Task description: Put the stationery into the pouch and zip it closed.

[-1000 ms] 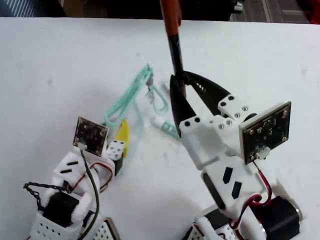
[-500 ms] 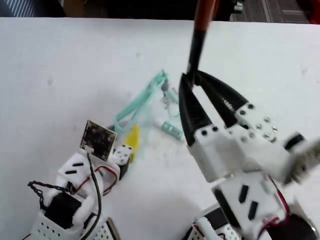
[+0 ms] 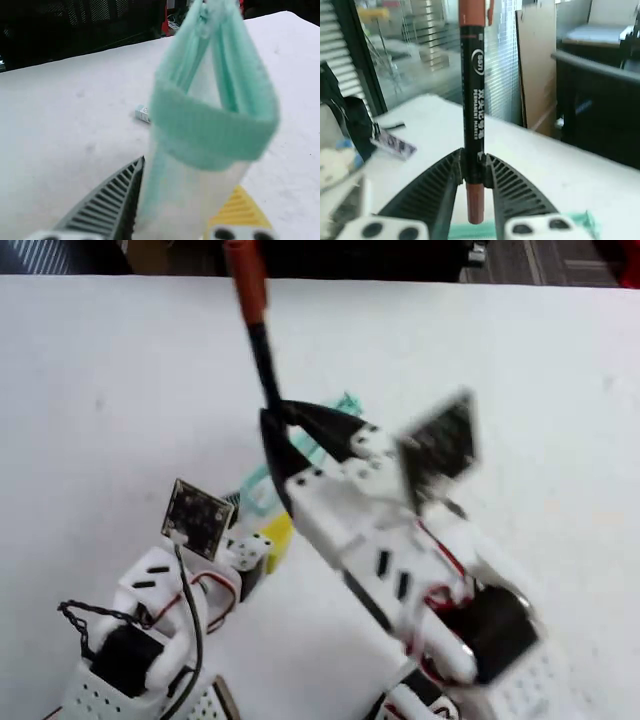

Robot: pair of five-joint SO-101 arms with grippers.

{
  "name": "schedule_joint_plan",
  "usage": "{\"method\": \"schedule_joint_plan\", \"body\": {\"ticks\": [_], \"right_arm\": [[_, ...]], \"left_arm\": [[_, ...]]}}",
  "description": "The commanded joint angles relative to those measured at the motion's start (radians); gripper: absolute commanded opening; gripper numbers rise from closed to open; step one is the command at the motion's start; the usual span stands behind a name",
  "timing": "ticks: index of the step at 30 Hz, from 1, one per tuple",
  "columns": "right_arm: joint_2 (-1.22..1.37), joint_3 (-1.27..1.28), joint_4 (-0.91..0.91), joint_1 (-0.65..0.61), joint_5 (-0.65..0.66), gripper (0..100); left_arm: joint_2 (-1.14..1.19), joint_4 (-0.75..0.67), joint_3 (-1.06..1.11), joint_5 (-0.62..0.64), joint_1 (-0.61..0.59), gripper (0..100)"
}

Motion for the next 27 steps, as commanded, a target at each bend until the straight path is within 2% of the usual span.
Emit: {"method": "schedule_joint_plan", "body": {"ticks": [1, 5, 15, 24, 27], "right_arm": [[0.03, -0.008, 0.03, -0.01, 0.012, 1.7], [0.021, 0.0, 0.047, -0.008, 0.017, 1.7], [0.156, 0.066, -0.128, -0.008, 0.02, 1.7], [0.081, 0.068, 0.002, -0.008, 0.026, 1.9], [0.056, 0.068, 0.065, -0.012, 0.147, 2.0]], "left_arm": [[0.01, -0.002, -0.014, 0.015, -0.045, 18], [0.01, -0.028, -0.012, 0.017, -0.093, 18], [0.01, -0.028, -0.014, 0.017, -0.094, 18], [0.01, -0.028, -0.014, 0.017, -0.094, 18], [0.01, -0.028, -0.014, 0.018, -0.094, 18]]}}
